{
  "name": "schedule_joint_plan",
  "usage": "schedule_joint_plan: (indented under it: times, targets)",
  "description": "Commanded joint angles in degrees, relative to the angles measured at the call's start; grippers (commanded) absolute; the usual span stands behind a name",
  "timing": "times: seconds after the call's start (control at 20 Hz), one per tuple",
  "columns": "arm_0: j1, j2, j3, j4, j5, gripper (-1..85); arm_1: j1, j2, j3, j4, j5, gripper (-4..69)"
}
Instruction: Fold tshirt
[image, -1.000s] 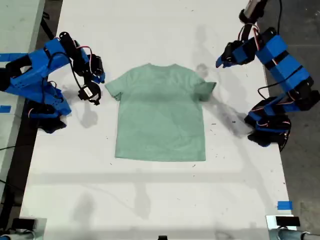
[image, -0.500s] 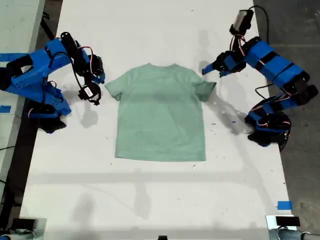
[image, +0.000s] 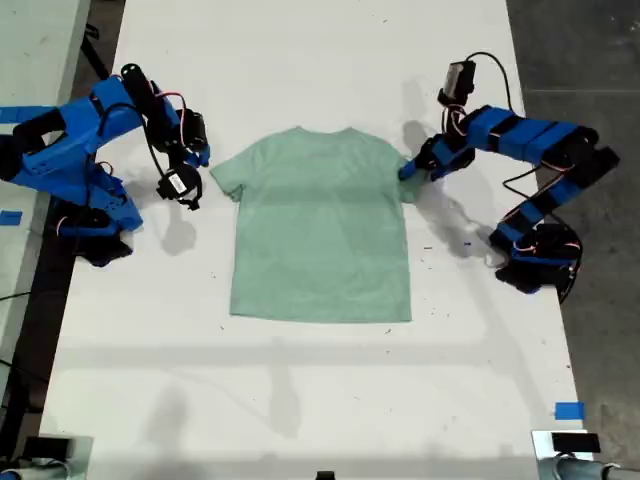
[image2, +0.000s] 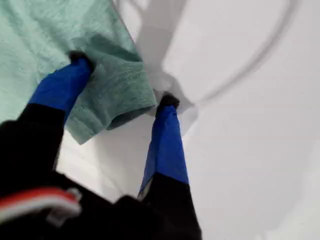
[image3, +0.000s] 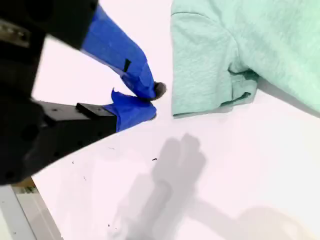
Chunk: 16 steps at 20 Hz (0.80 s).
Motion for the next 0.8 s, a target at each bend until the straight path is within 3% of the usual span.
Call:
schedule_joint_plan:
  times: [0.0,0.15,0.2,0.45,0.75]
  targets:
    - [-0.62,0.79,-1.41,-0.26,0.18,0.0,0.18,-2.99,-5.10,-0.35,-1.85,16.7]
    - [-0.26,1.93,-0.62,-0.26,-0.26,0.0,-0.53,-7.65,-9.23,1.76,-2.81,1.6]
    - [-0.18,2.72,-0.09,-0.26,-0.35,0.0,-0.53,-8.17,-9.93,2.11,-2.81,-0.3]
    - [-0.09,7.65,3.34,-0.18,-1.32,0.0,-1.05,-4.66,-12.13,6.06,-1.23,-1.7]
    - [0.62,5.54,3.25,-0.97,-1.76,0.0,-6.94,5.45,-29.62,25.14,5.19,-1.8]
